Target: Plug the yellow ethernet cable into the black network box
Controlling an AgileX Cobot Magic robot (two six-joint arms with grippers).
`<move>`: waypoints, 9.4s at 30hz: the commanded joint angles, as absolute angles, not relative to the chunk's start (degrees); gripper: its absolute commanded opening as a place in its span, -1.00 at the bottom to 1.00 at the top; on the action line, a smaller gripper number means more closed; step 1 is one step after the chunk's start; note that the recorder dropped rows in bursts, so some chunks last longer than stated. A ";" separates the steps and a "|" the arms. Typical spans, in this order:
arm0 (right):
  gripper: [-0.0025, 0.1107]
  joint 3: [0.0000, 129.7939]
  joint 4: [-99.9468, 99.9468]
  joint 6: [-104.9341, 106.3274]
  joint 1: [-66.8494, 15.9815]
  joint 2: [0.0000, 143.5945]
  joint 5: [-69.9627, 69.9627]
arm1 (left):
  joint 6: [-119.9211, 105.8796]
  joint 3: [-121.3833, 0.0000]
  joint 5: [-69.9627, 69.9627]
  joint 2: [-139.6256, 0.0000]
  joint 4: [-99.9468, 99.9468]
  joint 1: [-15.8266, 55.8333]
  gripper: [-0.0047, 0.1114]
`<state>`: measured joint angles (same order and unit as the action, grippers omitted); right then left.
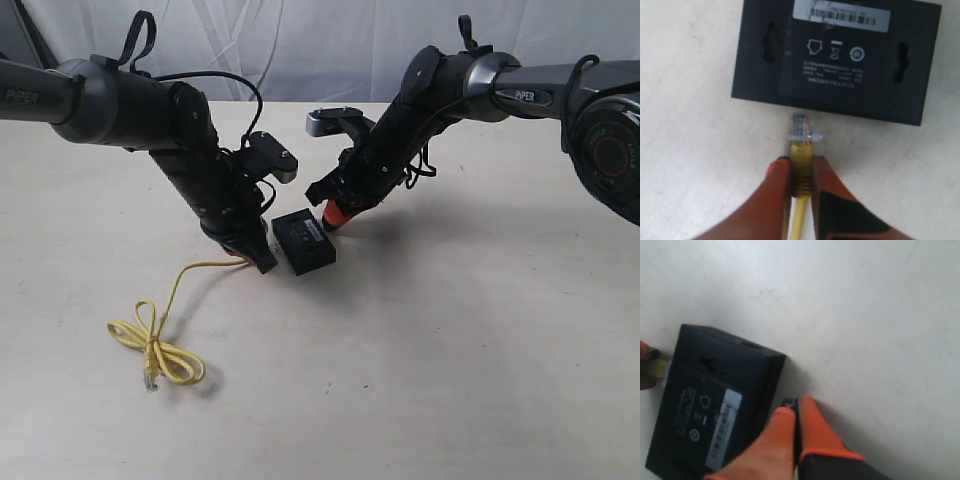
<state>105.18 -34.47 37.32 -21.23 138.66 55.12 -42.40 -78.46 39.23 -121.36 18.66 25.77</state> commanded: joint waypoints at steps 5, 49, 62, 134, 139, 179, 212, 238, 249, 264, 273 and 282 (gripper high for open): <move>-0.97 105.44 -34.47 37.47 -21.33 139.52 51.70 | -42.10 -78.69 39.28 -120.65 18.99 26.26 -0.92; -0.97 105.44 -40.54 37.47 -22.09 141.05 61.65 | -39.50 -80.28 37.72 -120.65 23.35 26.37 -0.92; -0.97 105.44 -41.48 36.98 -22.35 141.05 64.74 | -39.37 -80.28 35.96 -120.65 24.83 26.25 -0.92; -0.97 105.44 -37.11 37.87 -22.46 141.56 62.60 | -52.51 -80.59 33.92 -121.78 27.08 26.25 -0.92; -0.97 105.44 -40.14 39.16 -22.46 141.56 64.23 | -52.62 -80.59 32.44 -121.78 27.77 26.25 -0.92; -0.97 93.80 -18.24 30.01 -13.32 119.00 60.45 | -52.88 -80.59 43.67 -120.46 24.07 29.87 0.17; -0.97 64.75 -3.09 13.05 -6.30 71.66 46.11 | -10.71 -70.67 51.49 -80.16 -9.79 18.21 -0.91; -0.97 40.28 -6.06 13.05 -6.30 32.86 27.39 | -4.41 -38.16 22.38 -40.85 -9.76 17.66 -0.91; -0.97 31.42 -6.06 13.05 -6.30 21.06 19.78 | -4.41 -26.94 13.36 -27.39 -7.28 17.66 -0.91; -0.97 20.30 -8.10 13.05 -6.30 5.04 15.01 | -4.41 -20.70 11.00 -12.40 -1.51 17.66 -0.91; -0.97 18.47 -11.10 12.76 -6.30 4.49 11.44 | -4.41 -15.16 0.00 -11.99 1.01 17.66 -0.91; -0.97 18.47 -11.10 12.76 -6.30 4.49 11.44 | -4.41 -15.16 0.00 -11.99 1.01 17.66 -0.91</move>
<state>18.60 -11.04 12.86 -6.59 4.72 12.25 -4.74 -15.39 0.72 -12.29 0.00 17.87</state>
